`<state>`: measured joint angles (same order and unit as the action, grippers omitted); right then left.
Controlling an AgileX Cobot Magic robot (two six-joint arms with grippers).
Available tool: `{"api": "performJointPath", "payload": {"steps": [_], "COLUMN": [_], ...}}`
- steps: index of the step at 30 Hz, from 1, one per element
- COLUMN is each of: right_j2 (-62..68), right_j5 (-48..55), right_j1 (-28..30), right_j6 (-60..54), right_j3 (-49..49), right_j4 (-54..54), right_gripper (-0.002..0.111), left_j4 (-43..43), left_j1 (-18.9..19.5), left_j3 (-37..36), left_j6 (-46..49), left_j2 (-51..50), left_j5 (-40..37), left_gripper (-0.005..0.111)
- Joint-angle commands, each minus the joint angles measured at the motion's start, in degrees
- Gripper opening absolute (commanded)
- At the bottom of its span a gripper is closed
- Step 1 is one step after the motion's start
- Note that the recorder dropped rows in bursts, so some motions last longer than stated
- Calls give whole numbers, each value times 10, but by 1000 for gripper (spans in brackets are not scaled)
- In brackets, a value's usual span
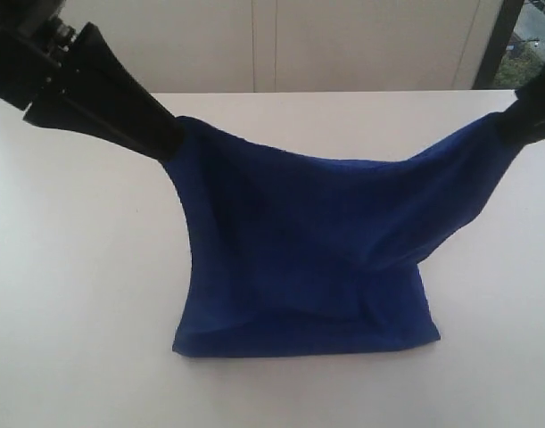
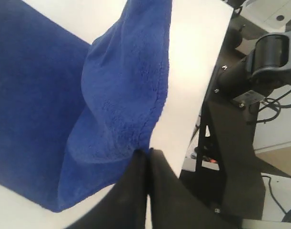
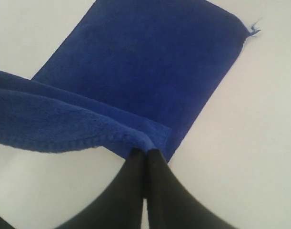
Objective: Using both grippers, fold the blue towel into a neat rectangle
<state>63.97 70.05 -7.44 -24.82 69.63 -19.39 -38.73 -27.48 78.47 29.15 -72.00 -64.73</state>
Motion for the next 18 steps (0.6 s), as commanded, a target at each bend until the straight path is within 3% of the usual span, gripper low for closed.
{"api": "performJointPath", "payload": {"steps": [1, 18], "right_j2": [-55, -143], "right_j5": [-1, -1], "right_j1": [-1, -1], "right_j6": [-7, 11], "right_j3": [-25, -92], "right_j4": [-4, -59], "right_gripper": [0, 0], "left_j4": [-40, -78], "left_j1": [-1, -1], "left_j3": [2, -110], "left_j6": [-11, -24], "left_j2": [8, 69], "left_j5": [-52, -52], "left_gripper": [0, 0]}}
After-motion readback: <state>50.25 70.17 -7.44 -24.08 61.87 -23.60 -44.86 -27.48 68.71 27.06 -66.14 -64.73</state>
